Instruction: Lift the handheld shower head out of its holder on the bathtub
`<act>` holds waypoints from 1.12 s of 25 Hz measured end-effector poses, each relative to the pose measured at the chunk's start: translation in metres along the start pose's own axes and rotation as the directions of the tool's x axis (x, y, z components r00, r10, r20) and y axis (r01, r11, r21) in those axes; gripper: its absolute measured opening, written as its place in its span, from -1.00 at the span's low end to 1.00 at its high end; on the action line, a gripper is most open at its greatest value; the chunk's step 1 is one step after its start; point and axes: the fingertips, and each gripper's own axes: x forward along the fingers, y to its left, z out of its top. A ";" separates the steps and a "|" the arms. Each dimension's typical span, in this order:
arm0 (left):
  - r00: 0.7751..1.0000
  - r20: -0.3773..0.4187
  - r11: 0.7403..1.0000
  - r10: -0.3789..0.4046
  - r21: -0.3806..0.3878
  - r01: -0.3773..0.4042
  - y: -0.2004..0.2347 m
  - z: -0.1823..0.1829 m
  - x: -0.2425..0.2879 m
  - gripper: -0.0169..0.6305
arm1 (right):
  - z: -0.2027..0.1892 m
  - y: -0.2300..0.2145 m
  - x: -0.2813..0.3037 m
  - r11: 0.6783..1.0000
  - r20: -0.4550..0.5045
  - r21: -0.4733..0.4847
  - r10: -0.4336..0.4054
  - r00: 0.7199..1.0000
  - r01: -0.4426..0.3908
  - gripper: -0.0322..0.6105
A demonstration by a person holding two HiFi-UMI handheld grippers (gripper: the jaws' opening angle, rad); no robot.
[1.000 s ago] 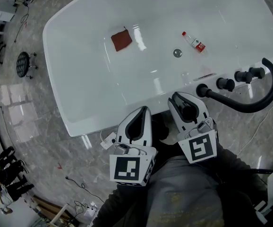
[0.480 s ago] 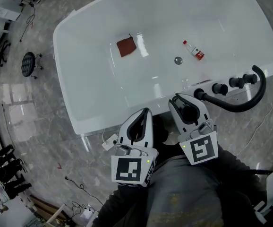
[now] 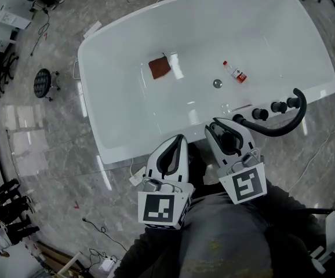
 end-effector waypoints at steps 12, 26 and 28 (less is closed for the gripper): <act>0.997 0.069 0.999 0.024 0.032 -0.026 -0.008 0.038 -0.034 -0.94 | 0.038 0.006 -0.017 0.998 0.022 0.031 0.062 0.998 -0.063 -0.61; 0.993 0.114 0.997 0.002 0.074 -0.011 -0.023 0.054 -0.034 -0.94 | 0.049 0.001 -0.026 0.999 0.052 0.009 0.053 0.997 -0.054 -0.61; 0.994 0.113 0.997 -0.002 0.075 -0.007 -0.025 0.053 -0.035 -0.94 | 0.049 0.001 -0.028 0.999 0.056 0.010 0.051 0.997 -0.051 -0.62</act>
